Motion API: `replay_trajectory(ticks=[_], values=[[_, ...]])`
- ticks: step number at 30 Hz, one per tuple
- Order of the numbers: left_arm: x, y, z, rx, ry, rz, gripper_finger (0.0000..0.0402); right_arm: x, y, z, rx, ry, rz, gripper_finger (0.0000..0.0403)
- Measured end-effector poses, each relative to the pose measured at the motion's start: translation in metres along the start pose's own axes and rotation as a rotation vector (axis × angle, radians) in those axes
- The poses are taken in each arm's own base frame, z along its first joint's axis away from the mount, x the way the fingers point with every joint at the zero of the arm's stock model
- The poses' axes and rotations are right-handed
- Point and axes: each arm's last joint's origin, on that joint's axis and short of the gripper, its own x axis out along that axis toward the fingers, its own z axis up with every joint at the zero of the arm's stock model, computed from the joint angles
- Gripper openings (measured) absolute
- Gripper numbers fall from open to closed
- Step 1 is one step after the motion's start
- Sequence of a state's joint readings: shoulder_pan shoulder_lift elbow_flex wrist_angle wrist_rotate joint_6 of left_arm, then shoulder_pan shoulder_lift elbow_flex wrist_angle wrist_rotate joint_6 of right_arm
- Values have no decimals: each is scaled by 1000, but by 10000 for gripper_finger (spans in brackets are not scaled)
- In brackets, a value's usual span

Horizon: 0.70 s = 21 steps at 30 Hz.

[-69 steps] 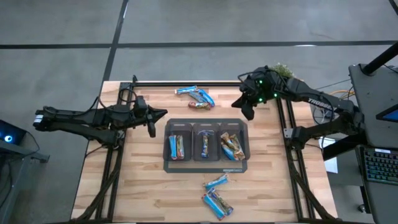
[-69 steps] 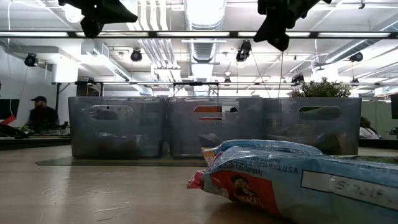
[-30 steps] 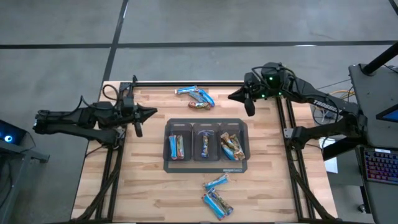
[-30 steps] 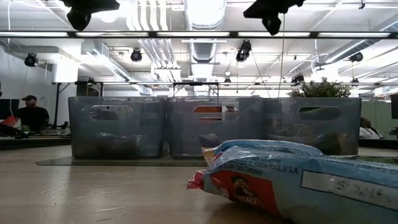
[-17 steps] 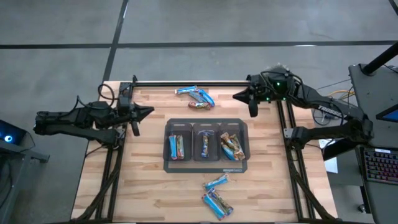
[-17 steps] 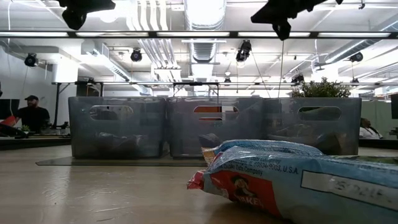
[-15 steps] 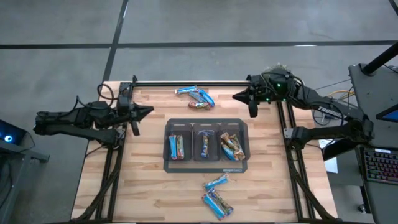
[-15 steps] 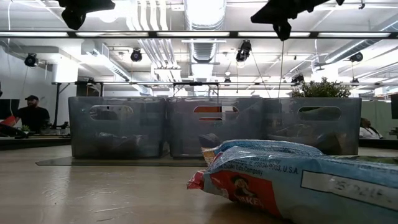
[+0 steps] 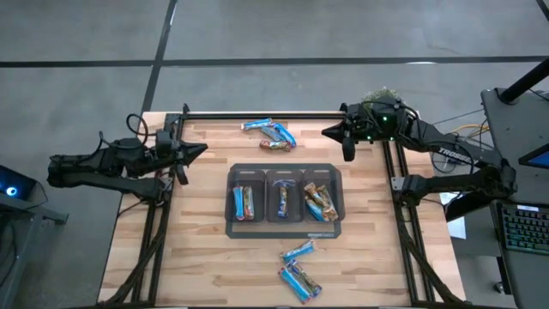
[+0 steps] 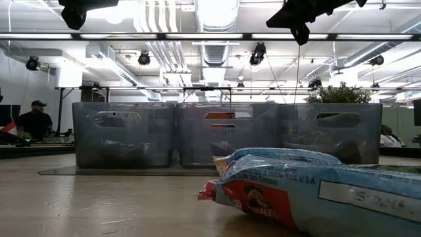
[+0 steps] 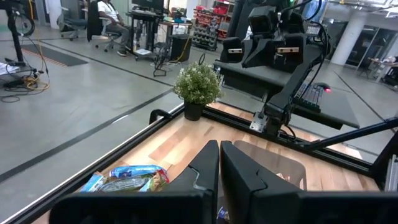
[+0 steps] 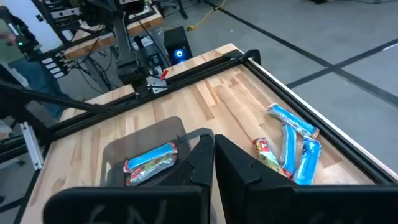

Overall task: Pick and place Granola Bars by type
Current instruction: Put the yellow granola bar into the right black bin

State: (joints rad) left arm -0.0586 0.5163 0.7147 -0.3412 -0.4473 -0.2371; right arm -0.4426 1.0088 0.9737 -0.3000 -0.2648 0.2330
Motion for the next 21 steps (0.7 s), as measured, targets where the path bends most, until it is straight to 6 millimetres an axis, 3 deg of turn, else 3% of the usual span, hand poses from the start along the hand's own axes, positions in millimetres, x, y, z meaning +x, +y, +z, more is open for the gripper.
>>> replay_trajectory(ticks=[10,21], values=[[0,0,0,-1,0,0,0,-5,26,6,-45,-17,107,8],[0,0,0,-1,0,0,0,-9,89,-9,-52,36,291,8]])
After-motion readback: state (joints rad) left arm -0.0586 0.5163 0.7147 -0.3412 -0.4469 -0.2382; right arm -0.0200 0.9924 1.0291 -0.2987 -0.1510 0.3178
